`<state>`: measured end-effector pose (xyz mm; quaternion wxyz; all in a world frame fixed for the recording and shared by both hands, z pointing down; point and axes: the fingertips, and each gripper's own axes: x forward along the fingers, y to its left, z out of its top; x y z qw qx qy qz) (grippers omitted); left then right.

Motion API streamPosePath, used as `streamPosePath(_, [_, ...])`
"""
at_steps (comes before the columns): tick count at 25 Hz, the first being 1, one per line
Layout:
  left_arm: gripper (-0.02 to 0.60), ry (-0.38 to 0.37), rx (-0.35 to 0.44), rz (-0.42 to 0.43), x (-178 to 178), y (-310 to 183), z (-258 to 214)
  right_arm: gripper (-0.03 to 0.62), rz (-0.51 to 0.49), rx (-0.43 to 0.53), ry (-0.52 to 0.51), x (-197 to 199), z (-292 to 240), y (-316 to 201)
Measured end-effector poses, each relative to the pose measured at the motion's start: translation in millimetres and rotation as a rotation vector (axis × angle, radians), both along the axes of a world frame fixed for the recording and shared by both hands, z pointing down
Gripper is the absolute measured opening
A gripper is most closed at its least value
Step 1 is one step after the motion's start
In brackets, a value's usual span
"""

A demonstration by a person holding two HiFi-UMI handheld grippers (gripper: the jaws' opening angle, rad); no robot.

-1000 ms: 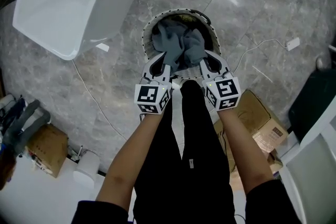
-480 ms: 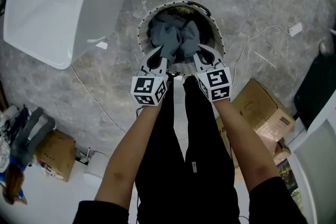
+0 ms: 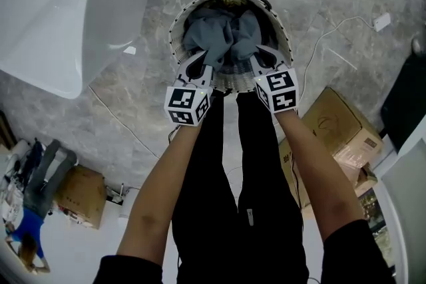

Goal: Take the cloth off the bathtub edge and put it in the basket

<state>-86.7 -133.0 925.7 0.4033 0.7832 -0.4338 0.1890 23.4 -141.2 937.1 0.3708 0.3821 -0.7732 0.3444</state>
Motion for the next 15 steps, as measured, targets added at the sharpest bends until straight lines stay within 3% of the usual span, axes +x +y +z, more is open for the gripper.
streamPosePath(7, [0.02,0.046,-0.092,0.069,11.5,-7.6,42.8,0.038,-0.04,-0.022,0.024,-16.0,29.1,-3.5])
streamPosePath(12, [0.02,-0.015,-0.126,0.132,9.8,-14.7,61.8,0.038,-0.01,-0.058,0.029,-12.5,50.2,-0.4])
streamPosePath(15, [0.021,-0.03,-0.159,0.11,2.5,-17.8,73.4,0.038,0.001,-0.071,0.047,-7.8,57.1,0.0])
